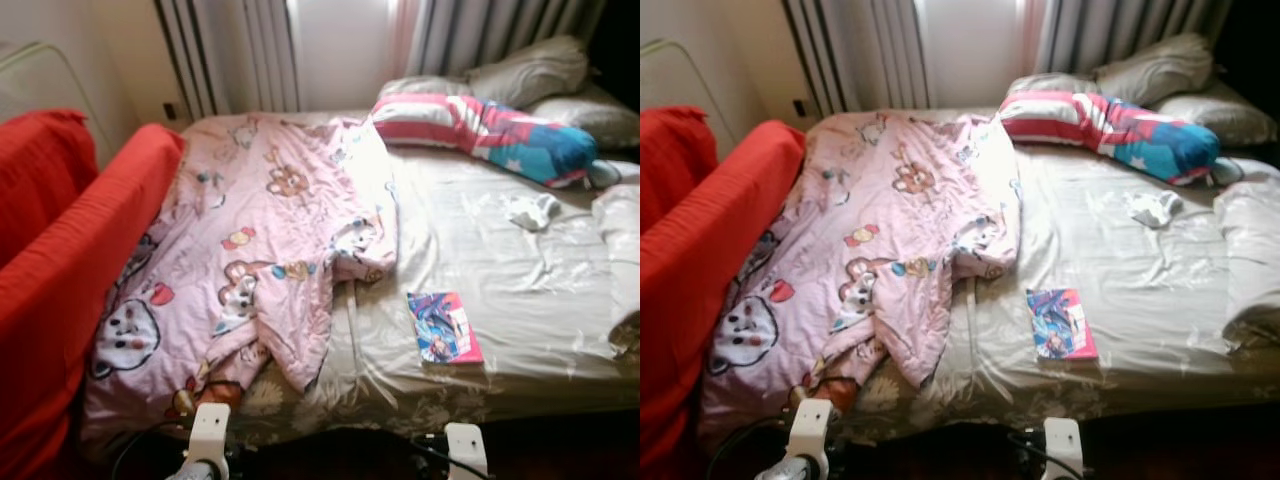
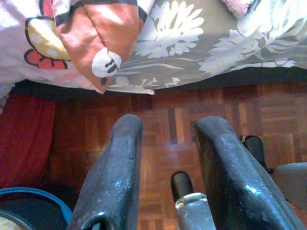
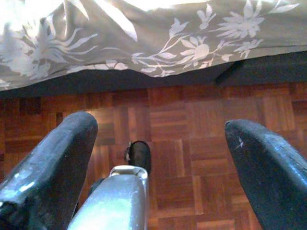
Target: Clean up the room
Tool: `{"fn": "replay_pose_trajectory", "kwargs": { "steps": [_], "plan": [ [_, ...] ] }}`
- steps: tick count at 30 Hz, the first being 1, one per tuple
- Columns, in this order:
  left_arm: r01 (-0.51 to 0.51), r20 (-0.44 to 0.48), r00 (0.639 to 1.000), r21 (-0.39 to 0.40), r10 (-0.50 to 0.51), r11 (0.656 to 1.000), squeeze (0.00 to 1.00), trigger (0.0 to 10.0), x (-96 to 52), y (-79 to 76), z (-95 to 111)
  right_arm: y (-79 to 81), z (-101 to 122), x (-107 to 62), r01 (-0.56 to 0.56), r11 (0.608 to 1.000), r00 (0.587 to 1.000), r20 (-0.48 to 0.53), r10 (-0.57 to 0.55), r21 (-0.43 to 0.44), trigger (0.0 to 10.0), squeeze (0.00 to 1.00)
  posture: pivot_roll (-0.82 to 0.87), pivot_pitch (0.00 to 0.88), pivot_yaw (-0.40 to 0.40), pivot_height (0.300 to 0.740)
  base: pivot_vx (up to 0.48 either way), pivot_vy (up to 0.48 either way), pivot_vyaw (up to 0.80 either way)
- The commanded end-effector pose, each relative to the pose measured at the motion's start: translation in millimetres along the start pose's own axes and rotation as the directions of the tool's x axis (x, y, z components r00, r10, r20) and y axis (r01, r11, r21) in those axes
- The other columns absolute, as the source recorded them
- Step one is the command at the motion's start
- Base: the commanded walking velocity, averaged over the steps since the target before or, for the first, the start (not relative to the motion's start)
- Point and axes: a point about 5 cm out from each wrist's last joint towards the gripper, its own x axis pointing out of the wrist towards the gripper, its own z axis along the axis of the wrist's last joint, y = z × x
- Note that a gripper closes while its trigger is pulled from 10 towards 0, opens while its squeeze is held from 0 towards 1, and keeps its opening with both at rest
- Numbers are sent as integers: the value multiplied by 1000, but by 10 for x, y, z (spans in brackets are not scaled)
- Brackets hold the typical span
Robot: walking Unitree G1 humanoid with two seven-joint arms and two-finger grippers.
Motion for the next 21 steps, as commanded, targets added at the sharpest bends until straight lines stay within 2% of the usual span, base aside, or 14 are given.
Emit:
{"fn": "replay_pose_trajectory", "kwargs": {
  "steps": [1,9,13,21],
  "plan": [
    [-2,-20,1000,2,2,1000,0,10000,-9,14,-43,19,9,2,-4,1000,1000,7,4,9,10000,0,-61,0,24,740,0,-368,0],
    [4,-16,1000,-3,-4,1000,0,10000,-4,-9,-33,4,-12,-1,0,1000,1000,-5,0,8,10000,0,-47,0,20,740,0,-295,0],
    [-2,-16,1000,-2,1,1000,0,10000,-6,15,-30,10,6,4,-3,1000,1000,-5,3,20,10000,0,-52,0,21,740,0,-245,-745],
    [-7,-16,1000,-1,7,1000,0,10000,-5,31,-21,-2,68,11,4,1000,1000,26,-4,15,10000,0,-51,0,26,740,0,-247,0]
  ]
}}
